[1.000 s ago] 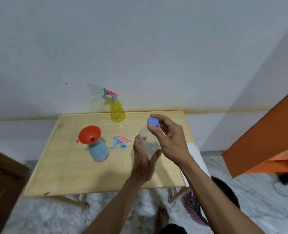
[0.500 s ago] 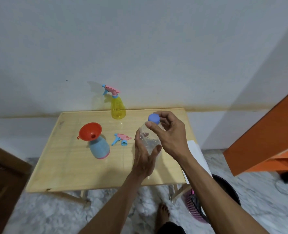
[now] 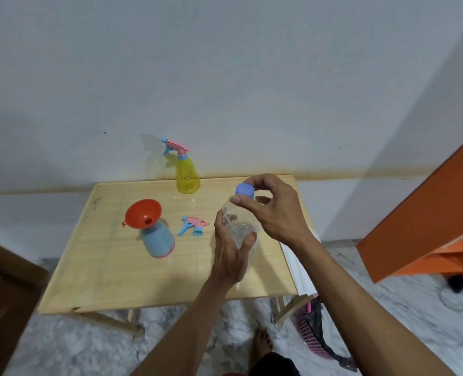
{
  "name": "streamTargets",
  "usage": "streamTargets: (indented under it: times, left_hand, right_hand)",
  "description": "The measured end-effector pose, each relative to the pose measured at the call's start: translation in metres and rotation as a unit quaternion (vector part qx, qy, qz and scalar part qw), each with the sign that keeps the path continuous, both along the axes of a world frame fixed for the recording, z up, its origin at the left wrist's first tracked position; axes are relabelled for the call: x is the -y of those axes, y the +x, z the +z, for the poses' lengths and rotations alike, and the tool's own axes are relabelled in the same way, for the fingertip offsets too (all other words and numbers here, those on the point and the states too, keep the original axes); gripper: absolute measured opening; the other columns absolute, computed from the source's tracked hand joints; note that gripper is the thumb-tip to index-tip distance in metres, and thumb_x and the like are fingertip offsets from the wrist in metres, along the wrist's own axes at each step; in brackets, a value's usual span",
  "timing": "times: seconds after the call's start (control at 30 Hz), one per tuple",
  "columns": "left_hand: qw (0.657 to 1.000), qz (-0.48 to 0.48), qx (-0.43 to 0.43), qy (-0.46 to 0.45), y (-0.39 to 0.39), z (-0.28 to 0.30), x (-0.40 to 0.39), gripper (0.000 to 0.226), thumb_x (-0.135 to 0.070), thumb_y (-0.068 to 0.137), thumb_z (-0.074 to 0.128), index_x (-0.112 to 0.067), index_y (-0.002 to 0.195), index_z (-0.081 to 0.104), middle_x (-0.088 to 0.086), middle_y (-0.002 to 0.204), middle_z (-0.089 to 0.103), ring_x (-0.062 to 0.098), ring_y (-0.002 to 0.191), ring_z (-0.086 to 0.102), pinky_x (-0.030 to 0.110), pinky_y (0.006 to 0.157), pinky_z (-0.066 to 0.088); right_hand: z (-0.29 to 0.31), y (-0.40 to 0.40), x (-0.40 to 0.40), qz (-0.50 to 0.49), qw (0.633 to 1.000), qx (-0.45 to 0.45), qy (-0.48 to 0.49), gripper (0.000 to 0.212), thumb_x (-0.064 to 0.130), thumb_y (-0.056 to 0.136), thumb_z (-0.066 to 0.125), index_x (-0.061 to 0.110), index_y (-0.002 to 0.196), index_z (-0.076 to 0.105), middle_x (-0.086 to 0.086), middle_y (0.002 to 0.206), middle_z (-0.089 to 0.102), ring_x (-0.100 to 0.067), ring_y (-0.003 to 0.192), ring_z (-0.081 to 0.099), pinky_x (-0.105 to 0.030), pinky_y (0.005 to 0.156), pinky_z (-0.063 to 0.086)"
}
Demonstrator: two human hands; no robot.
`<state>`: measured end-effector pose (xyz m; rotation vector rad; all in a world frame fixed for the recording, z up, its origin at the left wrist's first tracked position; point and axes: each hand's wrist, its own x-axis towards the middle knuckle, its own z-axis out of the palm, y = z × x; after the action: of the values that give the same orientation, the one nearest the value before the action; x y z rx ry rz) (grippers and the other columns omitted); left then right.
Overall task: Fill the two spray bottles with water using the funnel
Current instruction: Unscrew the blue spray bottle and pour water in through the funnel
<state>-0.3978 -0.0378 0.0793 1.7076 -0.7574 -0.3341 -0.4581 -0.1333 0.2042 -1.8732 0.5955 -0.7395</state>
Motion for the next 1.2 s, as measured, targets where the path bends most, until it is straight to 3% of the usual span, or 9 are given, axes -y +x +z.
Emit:
streamTargets:
  times: [0.17, 0.27, 0.33, 0.47, 0.67, 0.83, 0.93, 1.07, 1.2]
  left_hand:
    - [1.0, 0.002, -0.009, -0.002, 0.0, 0.0, -0.001, 0.1, -0.07, 0.084, 0.053, -0.016, 0.157, 0.009, 0.008, 0.155, 0.031, 0.019, 0.14, 0.04, 0.051, 0.115, 0.035]
    - [1.0, 0.006, -0.008, -0.005, -0.001, 0.002, 0.0, 0.098, -0.067, 0.085, 0.052, -0.018, 0.157, 0.008, 0.008, 0.159, 0.027, 0.021, 0.144, 0.035, 0.052, 0.116, 0.033]
    - [1.0, 0.006, -0.003, -0.005, -0.001, 0.002, 0.0, 0.097, -0.071, 0.085, 0.052, -0.023, 0.157, 0.006, 0.009, 0.159, 0.026, 0.023, 0.145, 0.034, 0.053, 0.117, 0.032]
    - [1.0, 0.0, -0.002, -0.001, 0.0, -0.002, 0.0, 0.093, -0.079, 0.083, 0.049, -0.037, 0.154, 0.005, 0.009, 0.161, 0.022, 0.024, 0.147, 0.033, 0.055, 0.117, 0.032]
    - [1.0, 0.006, -0.013, -0.002, -0.001, -0.002, 0.001, 0.097, -0.069, 0.085, 0.053, -0.021, 0.156, 0.007, 0.005, 0.159, 0.025, 0.02, 0.144, 0.035, 0.053, 0.117, 0.033]
    - [1.0, 0.008, -0.012, 0.003, -0.001, -0.003, 0.001, 0.093, -0.078, 0.084, 0.05, -0.034, 0.154, 0.008, 0.011, 0.16, 0.023, 0.025, 0.147, 0.031, 0.054, 0.117, 0.032]
    - [1.0, 0.011, -0.013, 0.003, -0.001, -0.002, 0.001, 0.09, -0.074, 0.085, 0.051, -0.036, 0.154, 0.007, 0.013, 0.159, 0.024, 0.025, 0.147, 0.032, 0.054, 0.117, 0.032]
    - [1.0, 0.015, -0.017, -0.004, 0.0, -0.003, 0.0, 0.093, -0.081, 0.082, 0.048, -0.037, 0.153, 0.009, 0.016, 0.157, 0.029, 0.028, 0.144, 0.035, 0.055, 0.115, 0.035]
    - [1.0, 0.01, -0.013, -0.007, 0.0, -0.003, 0.002, 0.084, -0.077, 0.084, 0.049, -0.042, 0.15, 0.01, 0.016, 0.158, 0.026, 0.027, 0.146, 0.032, 0.056, 0.116, 0.033]
  right_hand:
    - [0.01, -0.005, 0.017, 0.118, 0.991, -0.061, -0.016, 0.02, 0.027, 0.092, 0.073, 0.023, 0.111, 0.069, 0.01, 0.114, 0.07, -0.008, 0.113, 0.063, -0.047, 0.098, 0.054]
    - [0.014, -0.004, 0.017, 0.101, 0.991, -0.078, -0.04, 0.034, 0.036, 0.086, 0.078, 0.022, 0.116, 0.068, 0.011, 0.114, 0.069, -0.005, 0.11, 0.064, -0.037, 0.095, 0.056]
    - [0.013, -0.002, 0.01, 0.038, 0.994, -0.064, -0.086, 0.045, 0.045, 0.073, 0.087, 0.021, 0.106, 0.069, 0.009, 0.103, 0.069, -0.006, 0.096, 0.064, -0.025, 0.082, 0.055]
    - [0.011, 0.002, 0.008, 0.013, 0.985, -0.058, -0.161, 0.035, 0.039, 0.079, 0.085, 0.016, 0.1, 0.071, 0.004, 0.095, 0.066, -0.006, 0.082, 0.058, -0.021, 0.073, 0.048]
    - [0.023, -0.004, 0.015, 0.109, 0.985, -0.088, -0.099, 0.037, 0.025, 0.089, 0.077, 0.02, 0.124, 0.068, 0.007, 0.114, 0.07, -0.007, 0.106, 0.065, -0.034, 0.092, 0.055]
    - [0.013, 0.001, 0.002, -0.036, 0.991, -0.058, -0.115, 0.043, 0.046, 0.069, 0.089, 0.016, 0.093, 0.07, 0.004, 0.082, 0.065, -0.01, 0.074, 0.058, -0.019, 0.067, 0.048]
    - [0.02, 0.0, 0.008, 0.022, 0.982, -0.088, -0.166, 0.032, 0.036, 0.083, 0.082, 0.014, 0.102, 0.072, 0.003, 0.093, 0.066, -0.012, 0.081, 0.058, -0.021, 0.072, 0.044]
    - [0.033, -0.003, 0.018, 0.118, 0.96, -0.141, -0.211, 0.032, 0.028, 0.093, 0.071, 0.014, 0.122, 0.068, 0.002, 0.112, 0.068, -0.015, 0.097, 0.063, -0.033, 0.085, 0.053]
    - [0.032, -0.001, 0.014, 0.056, 0.964, -0.14, -0.219, 0.046, 0.049, 0.082, 0.078, 0.018, 0.115, 0.07, 0.004, 0.102, 0.067, -0.005, 0.082, 0.058, -0.014, 0.073, 0.044]
